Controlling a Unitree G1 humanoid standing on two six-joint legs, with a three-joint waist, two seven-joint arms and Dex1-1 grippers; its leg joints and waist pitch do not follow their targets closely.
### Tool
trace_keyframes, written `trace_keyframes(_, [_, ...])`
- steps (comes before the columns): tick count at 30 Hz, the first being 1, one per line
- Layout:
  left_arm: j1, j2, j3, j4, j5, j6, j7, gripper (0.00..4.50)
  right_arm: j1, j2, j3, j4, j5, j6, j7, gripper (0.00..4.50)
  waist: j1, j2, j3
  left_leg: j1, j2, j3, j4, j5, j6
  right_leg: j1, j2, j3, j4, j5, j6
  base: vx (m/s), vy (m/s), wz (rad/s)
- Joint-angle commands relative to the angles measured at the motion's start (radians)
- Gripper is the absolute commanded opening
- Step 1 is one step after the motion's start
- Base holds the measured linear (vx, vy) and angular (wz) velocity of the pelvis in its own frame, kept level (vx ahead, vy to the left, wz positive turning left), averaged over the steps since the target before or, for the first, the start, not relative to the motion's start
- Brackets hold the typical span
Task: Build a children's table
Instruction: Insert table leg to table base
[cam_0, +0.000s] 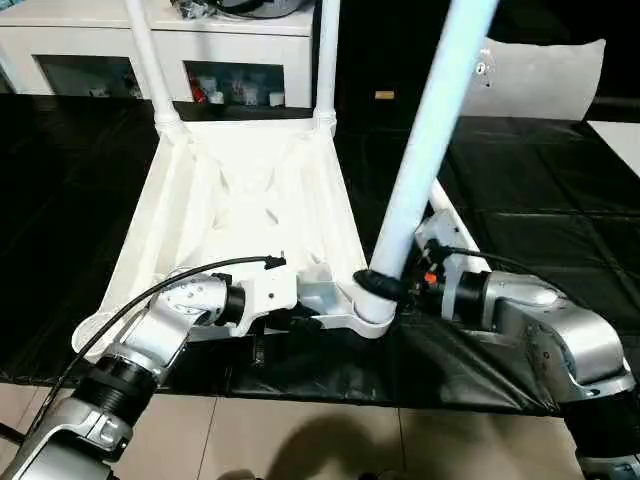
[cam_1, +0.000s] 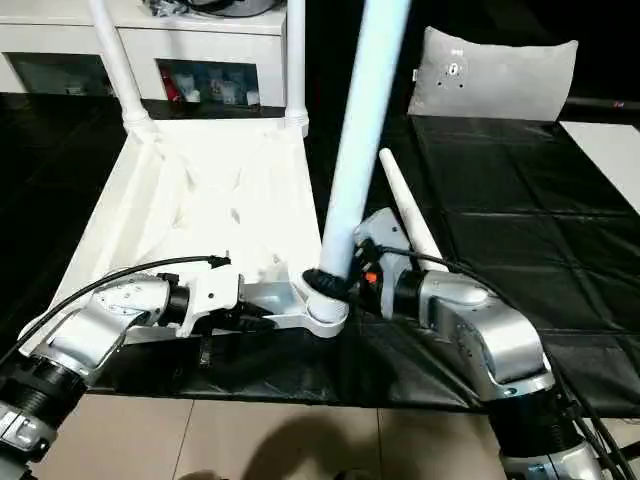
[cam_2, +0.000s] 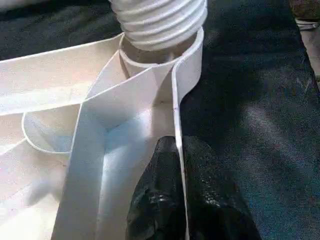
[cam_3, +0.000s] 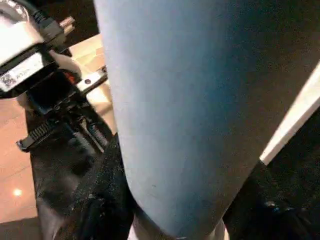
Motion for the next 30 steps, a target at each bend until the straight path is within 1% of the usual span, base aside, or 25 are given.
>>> trace_keyframes(1, [-0.021,0.011,0.006,0.021,0.033,-0.011,0.038,0.00,0.002,0.005,-0.001,-0.004,-0.008,-0.018,-0.004,1.91,0.008,-0.009,-0.059,-0.008,0.035,-0.003,-0.075,-0.183,0.020,0.055,-0.066,0.047,-0.094,-0.425,-0.104,0.000,0.000,0.00])
trace_keyframes(3, [-0.020,0.009,0.007,0.021,0.025,-0.013,0.025,0.00,-0.003,0.018,-0.003,0.021,-0.017,-0.032,-0.016,1.91,0.008,-0.006,-0.060,-0.009,0.035,-0.004,-0.075,-0.187,0.018,0.054,-0.067,0.047,-0.092,-0.420,-0.108,0.000,0.000,0.00])
trace_keyframes(4, [-0.020,0.010,0.005,0.021,0.024,-0.013,0.021,0.00,-0.007,0.027,-0.001,0.043,-0.025,-0.041,-0.023,1.91,0.007,-0.009,-0.061,-0.008,0.035,-0.003,-0.074,-0.187,0.016,0.053,-0.067,0.047,-0.093,-0.415,-0.111,0.000,0.000,0.00])
trace_keyframes(6, [-0.020,0.010,0.004,0.024,0.026,-0.017,0.020,0.00,-0.009,0.030,0.003,0.054,-0.031,-0.044,-0.023,1.91,0.007,-0.009,-0.061,-0.009,0.035,-0.003,-0.075,-0.183,0.017,0.055,-0.066,0.047,-0.091,-0.403,-0.117,0.000,0.000,0.00])
trace_keyframes(8, [-0.021,0.009,0.002,0.029,0.029,-0.021,0.019,0.00,-0.011,0.033,0.017,0.078,-0.044,-0.055,-0.019,1.91,0.006,-0.006,-0.061,-0.008,0.036,-0.003,-0.075,-0.182,0.016,0.054,-0.065,0.048,-0.088,-0.381,-0.126,0.000,0.000,0.00])
trace_keyframes(10, [-0.023,0.008,0.003,0.032,0.028,-0.025,0.017,0.00,-0.014,0.038,0.019,0.093,-0.044,-0.058,-0.018,1.91,0.007,-0.007,-0.061,-0.010,0.035,-0.002,-0.074,-0.180,0.019,0.057,-0.065,0.048,-0.087,-0.365,-0.133,0.000,0.000,0.00])
trace_keyframes(13, [-0.028,0.007,0.003,0.034,0.026,-0.028,0.013,0.00,-0.019,0.045,0.022,0.127,-0.045,-0.067,-0.004,1.91,0.006,-0.005,-0.059,-0.009,0.034,-0.003,-0.075,-0.194,0.018,0.056,-0.067,0.047,-0.091,-0.395,-0.128,0.000,0.000,0.00])
trace_keyframes(14, [-0.029,0.008,0.002,0.034,0.028,-0.027,0.014,0.00,-0.020,0.046,0.022,0.134,-0.046,-0.070,-0.001,1.91,0.005,-0.006,-0.058,-0.008,0.035,-0.003,-0.076,-0.204,0.017,0.056,-0.066,0.046,-0.093,-0.418,-0.122,0.000,0.000,0.00])
trace_keyframes(15, [-0.032,0.011,-0.001,0.038,0.036,-0.027,0.018,0.00,-0.021,0.048,0.021,0.142,-0.045,-0.072,0.004,1.91,0.004,-0.004,-0.058,-0.007,0.035,-0.004,-0.076,-0.212,0.016,0.054,-0.066,0.046,-0.095,-0.432,-0.117,0.000,0.000,0.00])
trace_keyframes(16, [-0.036,0.012,-0.002,0.048,0.044,-0.032,0.025,0.00,-0.022,0.054,0.012,0.157,-0.034,-0.076,0.012,1.91,0.003,-0.005,-0.057,-0.006,0.035,-0.004,-0.076,-0.220,0.017,0.052,-0.067,0.046,-0.098,-0.447,-0.114,0.000,0.000,0.00])
trace_keyframes(18, [-0.037,0.012,0.000,0.053,0.045,-0.033,0.028,0.00,-0.022,0.059,0.002,0.171,-0.027,-0.078,0.013,1.91,0.002,-0.007,-0.057,-0.005,0.035,-0.005,-0.078,-0.228,0.017,0.052,-0.067,0.045,-0.099,-0.460,-0.109,0.000,0.000,0.00])
trace_keyframes(22, [-0.041,0.007,0.010,0.061,0.040,-0.032,0.041,0.00,-0.013,0.074,-0.034,0.205,0.000,-0.085,0.014,1.91,0.002,-0.007,-0.055,-0.005,0.034,-0.005,-0.077,-0.236,0.019,0.050,-0.068,0.044,-0.103,-0.487,-0.104,0.000,0.000,0.00])
trace_keyframes(24, [-0.050,-0.001,0.024,0.076,0.042,-0.037,0.071,0.00,0.010,0.101,-0.086,0.240,0.030,-0.101,-0.001,1.91,0.002,-0.007,-0.056,-0.005,0.034,-0.005,-0.076,-0.234,0.022,0.049,-0.069,0.044,-0.105,-0.495,-0.102,0.000,0.000,0.00])
trace_keyframes(25, [-0.051,-0.001,0.025,0.077,0.042,-0.038,0.072,0.00,0.015,0.105,-0.091,0.243,0.032,-0.105,-0.004,1.91,0.002,-0.007,-0.056,-0.004,0.034,-0.005,-0.076,-0.240,0.021,0.047,-0.068,0.043,-0.107,-0.504,-0.101,0.000,0.000,0.00])
trace_keyframes(26, [-0.052,-0.003,0.026,0.080,0.041,-0.038,0.075,0.00,0.028,0.115,-0.103,0.249,0.035,-0.114,-0.010,1.91,0.003,-0.005,-0.055,-0.003,0.034,-0.005,-0.077,-0.241,0.020,0.047,-0.068,0.042,-0.107,-0.507,-0.100,0.000,0.000,0.00])
trace_keyframes(27, [-0.053,-0.006,0.030,0.080,0.037,-0.036,0.077,0.00,0.044,0.124,-0.110,0.244,0.042,-0.121,-0.013,1.91,0.003,-0.007,-0.055,-0.004,0.035,-0.006,-0.079,-0.241,0.020,0.048,-0.069,0.042,-0.107,-0.504,-0.098,0.000,0.000,0.00])
trace_keyframes(28, [-0.054,-0.009,0.033,0.081,0.034,-0.035,0.080,0.00,0.055,0.130,-0.114,0.241,0.047,-0.127,-0.015,1.91,0.004,-0.006,-0.055,-0.005,0.036,-0.007,-0.080,-0.243,0.020,0.048,-0.069,0.043,-0.107,-0.502,-0.097,0.000,0.000,0.00])
trace_keyframes(30, [-0.061,-0.016,0.039,0.090,0.039,-0.042,0.105,0.00,0.098,0.138,-0.106,0.215,0.037,-0.165,-0.020,1.91,0.005,-0.005,-0.054,-0.004,0.038,-0.007,-0.081,-0.249,0.021,0.047,-0.070,0.043,-0.108,-0.499,-0.099,0.000,0.000,0.00])
